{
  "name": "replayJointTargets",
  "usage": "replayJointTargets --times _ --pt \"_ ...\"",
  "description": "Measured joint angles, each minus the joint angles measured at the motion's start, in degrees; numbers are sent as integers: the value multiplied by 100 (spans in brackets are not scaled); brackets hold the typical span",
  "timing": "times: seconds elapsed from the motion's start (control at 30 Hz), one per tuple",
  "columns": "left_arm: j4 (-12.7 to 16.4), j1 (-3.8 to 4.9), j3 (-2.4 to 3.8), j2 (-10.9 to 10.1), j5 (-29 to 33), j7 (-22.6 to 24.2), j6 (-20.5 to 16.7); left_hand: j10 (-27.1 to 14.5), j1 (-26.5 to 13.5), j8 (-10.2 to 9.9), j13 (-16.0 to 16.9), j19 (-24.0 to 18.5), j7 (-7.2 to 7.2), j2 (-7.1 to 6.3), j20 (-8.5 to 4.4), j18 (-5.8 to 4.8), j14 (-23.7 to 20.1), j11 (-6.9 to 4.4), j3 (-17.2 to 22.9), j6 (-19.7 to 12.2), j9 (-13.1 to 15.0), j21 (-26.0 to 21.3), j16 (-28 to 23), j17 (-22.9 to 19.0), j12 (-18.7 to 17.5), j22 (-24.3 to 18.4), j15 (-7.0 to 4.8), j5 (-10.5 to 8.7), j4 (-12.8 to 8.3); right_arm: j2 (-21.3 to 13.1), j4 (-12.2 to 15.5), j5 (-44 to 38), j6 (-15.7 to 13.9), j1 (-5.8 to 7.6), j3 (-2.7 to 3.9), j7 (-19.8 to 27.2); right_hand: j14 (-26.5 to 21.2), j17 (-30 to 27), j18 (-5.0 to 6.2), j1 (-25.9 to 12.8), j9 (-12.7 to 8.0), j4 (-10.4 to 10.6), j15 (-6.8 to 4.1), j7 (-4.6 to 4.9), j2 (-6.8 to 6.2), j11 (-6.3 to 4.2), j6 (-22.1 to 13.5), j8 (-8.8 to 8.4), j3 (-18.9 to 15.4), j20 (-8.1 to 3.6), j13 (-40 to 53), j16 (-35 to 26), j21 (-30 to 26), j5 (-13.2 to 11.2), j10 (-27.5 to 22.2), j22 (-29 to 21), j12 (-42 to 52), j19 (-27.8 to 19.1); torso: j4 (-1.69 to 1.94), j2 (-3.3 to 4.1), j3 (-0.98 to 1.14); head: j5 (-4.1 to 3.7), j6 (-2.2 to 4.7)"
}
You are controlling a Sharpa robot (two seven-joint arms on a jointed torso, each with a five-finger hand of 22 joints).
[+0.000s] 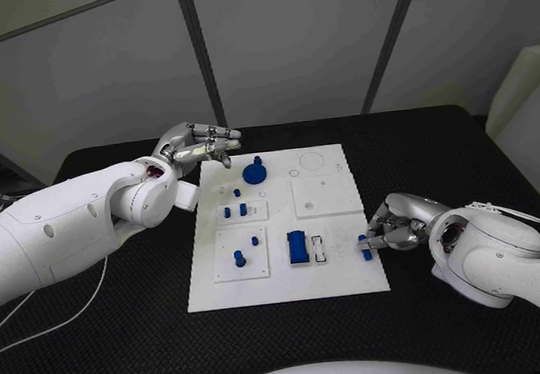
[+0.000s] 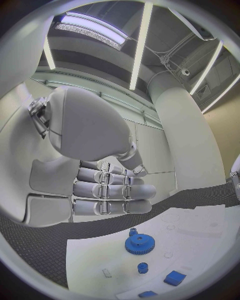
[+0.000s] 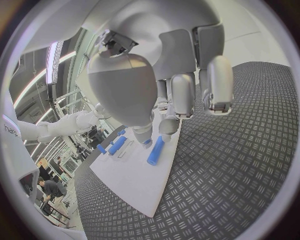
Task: Assemble the parts on the task board
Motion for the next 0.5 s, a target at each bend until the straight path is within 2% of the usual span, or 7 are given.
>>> replayJointTargets --times 0.2,0.37,0.5 --pt "-1 0 0 -3 0 0 0 0 0 0 0 0 0 0 0 0 0 0 0 0 0 0 0 0 0 0 0 0 0 48 -31 -105 152 -25 0 -87 0 0 0 0 -6 0 0 19 0 0 19 0 0 0 0 0 0 0 0 0 0 0 0 -1 -1 4 -12" --pt "-4 0 0 -4 0 0 0 0 0 0 0 0 0 0 0 0 0 0 0 0 0 0 0 0 0 0 0 0 0 93 -38 -184 258 -34 8 -133 0 7 0 0 -6 -16 0 -2 -1 0 42 16 -16 0 1 0 0 0 0 0 0 0 0 -2 -1 4 -25" --pt "-7 0 0 -4 0 0 0 0 0 0 0 0 0 0 0 0 0 0 0 0 0 0 0 0 0 0 0 0 0 153 -42 -271 338 -40 16 -162 0 6 0 61 -10 -58 0 -11 58 0 53 46 -37 0 -7 0 0 0 0 0 -35 0 0 -2 -1 5 -31"
